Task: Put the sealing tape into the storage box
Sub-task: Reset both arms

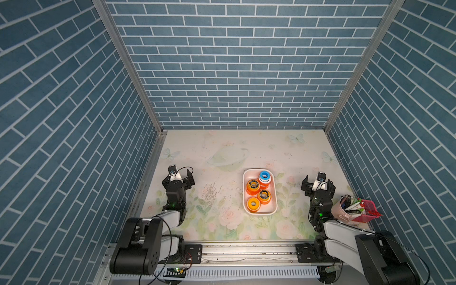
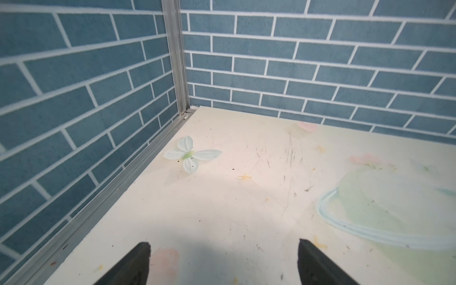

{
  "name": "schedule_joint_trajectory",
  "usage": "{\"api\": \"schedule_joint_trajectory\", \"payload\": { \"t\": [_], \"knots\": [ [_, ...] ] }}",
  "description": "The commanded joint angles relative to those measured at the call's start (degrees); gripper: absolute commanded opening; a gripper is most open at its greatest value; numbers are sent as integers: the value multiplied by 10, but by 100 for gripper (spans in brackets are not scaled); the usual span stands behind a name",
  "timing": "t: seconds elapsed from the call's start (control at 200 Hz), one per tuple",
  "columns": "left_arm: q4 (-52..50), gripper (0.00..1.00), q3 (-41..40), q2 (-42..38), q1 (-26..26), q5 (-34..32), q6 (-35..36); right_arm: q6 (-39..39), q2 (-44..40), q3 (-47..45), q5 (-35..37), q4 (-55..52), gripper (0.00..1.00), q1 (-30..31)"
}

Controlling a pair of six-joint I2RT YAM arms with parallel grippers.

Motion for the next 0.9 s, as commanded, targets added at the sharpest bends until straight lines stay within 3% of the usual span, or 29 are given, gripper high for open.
{"api": "schedule_joint_trajectory", "payload": {
  "t": [0.0,0.185,0.3,0.415,0.52,0.58,0.895],
  "knots": [
    [78,94,26,26,4,35,29,-19,40,-9,-48,163,99,-18],
    [122,96,52,114,1,41,55,3,161,-14,-114,315,99,-59],
    [177,98,18,104,-5,61,71,-5,257,-14,-155,413,99,-67],
    [248,100,-21,108,-32,35,94,1,238,36,-153,292,99,-70],
    [189,100,17,125,-16,60,81,4,237,106,-168,150,100,-75],
    [170,100,31,129,8,76,59,6,239,103,-176,159,100,-81],
    [170,100,30,128,4,70,61,4,236,100,-172,163,100,-81]
  ]
}}
